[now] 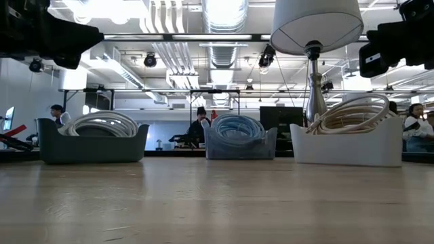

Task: Sort HDMI cables
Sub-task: Return to Home Position

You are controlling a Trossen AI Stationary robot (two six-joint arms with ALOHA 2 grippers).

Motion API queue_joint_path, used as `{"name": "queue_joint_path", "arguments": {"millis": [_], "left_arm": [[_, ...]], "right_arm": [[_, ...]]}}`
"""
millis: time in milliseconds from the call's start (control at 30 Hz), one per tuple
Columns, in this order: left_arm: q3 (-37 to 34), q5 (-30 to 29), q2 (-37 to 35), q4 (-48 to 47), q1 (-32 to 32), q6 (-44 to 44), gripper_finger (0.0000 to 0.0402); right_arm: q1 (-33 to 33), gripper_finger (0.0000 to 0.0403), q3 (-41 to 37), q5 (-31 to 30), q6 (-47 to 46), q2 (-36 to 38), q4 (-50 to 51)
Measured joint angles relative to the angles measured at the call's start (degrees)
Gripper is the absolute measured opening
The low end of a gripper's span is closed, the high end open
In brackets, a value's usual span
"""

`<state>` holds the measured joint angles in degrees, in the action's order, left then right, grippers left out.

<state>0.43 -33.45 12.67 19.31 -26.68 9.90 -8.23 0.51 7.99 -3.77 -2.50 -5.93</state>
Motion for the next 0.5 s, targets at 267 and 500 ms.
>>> {"name": "queue_joint_path", "arguments": {"millis": [267,500], "left_arm": [[-0.04,-0.04,0.15,-3.0,0.04,0.52,0.0106],[-0.07,3.27,0.22,-9.79,0.02,-3.92,0.0106]], "right_arm": [[0.0,0.006,0.03,-2.29,5.26,1.47,4.53],[0.0,0.007,0.02,-2.31,11.65,-0.29,4.54]]}}
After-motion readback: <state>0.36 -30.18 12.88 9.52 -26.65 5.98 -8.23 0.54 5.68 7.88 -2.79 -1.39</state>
